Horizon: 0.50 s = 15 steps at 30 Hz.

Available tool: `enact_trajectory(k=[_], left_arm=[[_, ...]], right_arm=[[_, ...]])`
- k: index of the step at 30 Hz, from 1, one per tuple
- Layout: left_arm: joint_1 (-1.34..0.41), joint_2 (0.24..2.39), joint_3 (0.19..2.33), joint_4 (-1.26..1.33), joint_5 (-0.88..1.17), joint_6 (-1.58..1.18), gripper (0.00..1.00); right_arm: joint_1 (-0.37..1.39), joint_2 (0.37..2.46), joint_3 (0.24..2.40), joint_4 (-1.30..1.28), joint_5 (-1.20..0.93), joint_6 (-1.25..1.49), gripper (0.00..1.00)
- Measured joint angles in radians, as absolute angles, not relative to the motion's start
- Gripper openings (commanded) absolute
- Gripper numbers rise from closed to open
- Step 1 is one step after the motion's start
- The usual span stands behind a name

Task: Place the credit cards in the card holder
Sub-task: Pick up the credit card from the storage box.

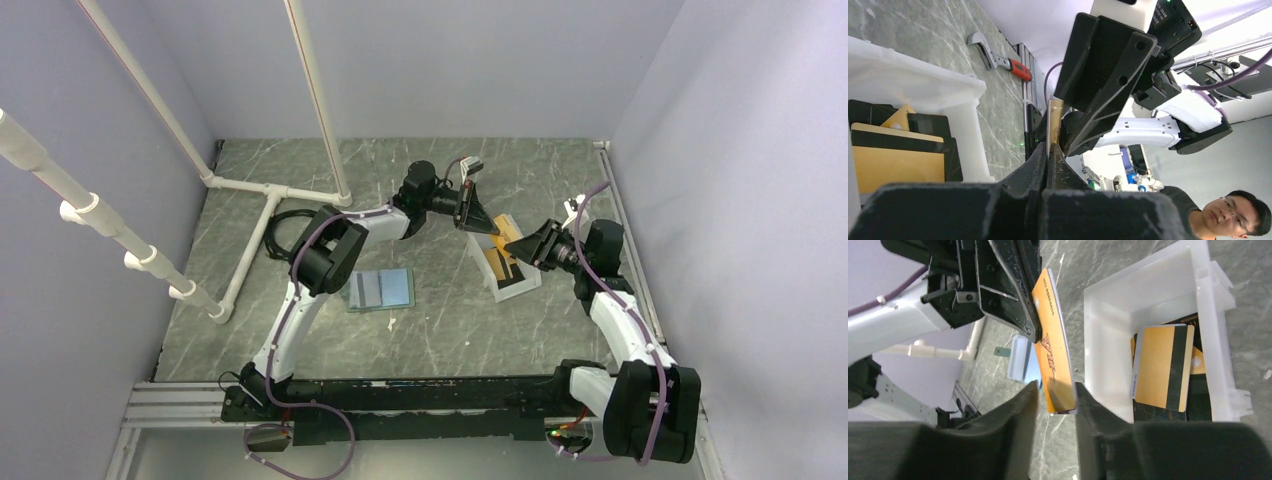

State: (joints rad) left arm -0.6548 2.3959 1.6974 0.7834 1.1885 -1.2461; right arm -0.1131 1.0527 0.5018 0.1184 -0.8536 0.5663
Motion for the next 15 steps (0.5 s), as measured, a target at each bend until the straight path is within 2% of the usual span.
enact_trajectory(k=[3, 7, 15], left_arm=[[-0.656, 2.404, 1.699, 0.828, 1.180, -1.312, 0.00], [-0.651, 2.407, 1.699, 0.883, 1.165, -1.391, 0.00], [-0.635, 2.424, 1.697, 1.007, 1.152, -1.517, 0.00]], right_arm=[[-0.130, 1.034, 0.493, 0.096, -0.831, 0.566, 0.49], [-0.193, 0.994, 0.476, 0.108, -0.844, 0.587, 0.48], [-0.303, 1.075, 0.400, 0.221, -0.950, 0.678, 0.47]])
